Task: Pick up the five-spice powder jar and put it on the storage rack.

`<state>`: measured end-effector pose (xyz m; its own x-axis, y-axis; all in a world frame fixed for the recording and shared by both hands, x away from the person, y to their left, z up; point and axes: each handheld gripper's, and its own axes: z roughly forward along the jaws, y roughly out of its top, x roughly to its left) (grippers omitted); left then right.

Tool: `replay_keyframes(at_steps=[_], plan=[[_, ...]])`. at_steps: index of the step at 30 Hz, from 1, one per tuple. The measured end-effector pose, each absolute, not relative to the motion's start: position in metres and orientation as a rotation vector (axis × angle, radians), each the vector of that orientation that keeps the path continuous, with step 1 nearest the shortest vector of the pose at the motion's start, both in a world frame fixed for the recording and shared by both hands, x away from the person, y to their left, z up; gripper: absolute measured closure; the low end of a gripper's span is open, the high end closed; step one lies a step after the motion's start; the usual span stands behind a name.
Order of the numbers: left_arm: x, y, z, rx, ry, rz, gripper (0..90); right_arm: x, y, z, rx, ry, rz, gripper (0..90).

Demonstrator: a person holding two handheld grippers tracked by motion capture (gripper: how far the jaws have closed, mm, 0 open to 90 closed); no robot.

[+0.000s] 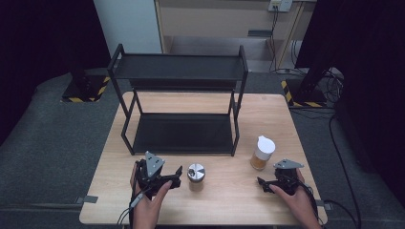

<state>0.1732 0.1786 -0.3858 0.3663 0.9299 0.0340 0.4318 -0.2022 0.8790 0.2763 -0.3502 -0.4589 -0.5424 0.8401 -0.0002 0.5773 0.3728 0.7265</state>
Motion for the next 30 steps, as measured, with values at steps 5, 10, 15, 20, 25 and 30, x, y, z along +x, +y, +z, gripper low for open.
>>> replay_keyframes(at_steps=[5, 10, 15, 20, 25, 30], plan=[[0.174, 0.174, -0.386, 1.802, 1.173, 0.741, 1.8, 0.276, -0.350, -0.459, 1.235, 2.268, 0.976, 1.5], [0.174, 0.170, -0.386, 1.804, 1.145, 0.732, 1.6, 0.276, -0.350, -0.459, 1.235, 2.268, 0.976, 1.5], [0.174, 0.165, -0.388, 1.806, 1.120, 0.719, 1.3, 0.276, -0.350, -0.459, 1.235, 2.268, 0.977, 1.5], [0.175, 0.159, -0.390, 1.825, 1.092, 0.711, 1.2, 0.276, -0.350, -0.459, 1.235, 2.268, 0.976, 1.5], [0.176, 0.153, -0.394, 1.842, 1.069, 0.699, 1.1, 0.276, -0.350, -0.459, 1.235, 2.268, 0.976, 1.5], [0.177, 0.145, -0.397, 1.881, 1.040, 0.706, 1.0, 0.276, -0.350, -0.459, 1.235, 2.268, 0.976, 1.5]])
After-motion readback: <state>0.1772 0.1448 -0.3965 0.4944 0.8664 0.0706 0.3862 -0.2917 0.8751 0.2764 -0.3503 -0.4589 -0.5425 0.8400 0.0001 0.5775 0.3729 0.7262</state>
